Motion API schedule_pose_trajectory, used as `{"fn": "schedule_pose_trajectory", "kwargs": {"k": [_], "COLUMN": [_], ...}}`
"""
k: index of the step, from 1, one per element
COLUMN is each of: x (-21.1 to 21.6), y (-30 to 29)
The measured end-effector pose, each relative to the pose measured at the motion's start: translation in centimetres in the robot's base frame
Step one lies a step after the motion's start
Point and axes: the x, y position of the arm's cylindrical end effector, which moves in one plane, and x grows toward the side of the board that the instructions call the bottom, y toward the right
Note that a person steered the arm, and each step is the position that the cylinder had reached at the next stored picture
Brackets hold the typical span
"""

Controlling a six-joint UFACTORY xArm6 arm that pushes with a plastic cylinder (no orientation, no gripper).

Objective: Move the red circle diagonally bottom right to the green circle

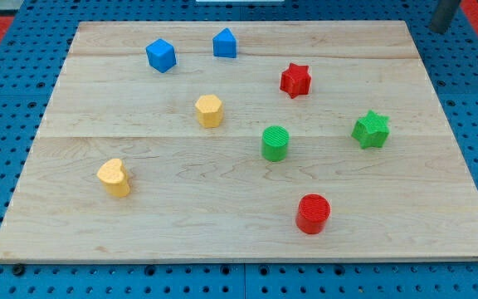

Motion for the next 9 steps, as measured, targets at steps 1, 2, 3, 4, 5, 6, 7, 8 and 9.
{"fn": "schedule_pose_trajectory", "kwargs": {"k": [1,2,3,4,5,6,7,8,9], "x": [5.7,8.0,8.1,8.1,8.1,8.1,11.2,16.2,19.4], "y": [-2.9,-6.3,-6.6,-6.6,-6.6,-5.3,-5.3,-5.3,-5.3]}}
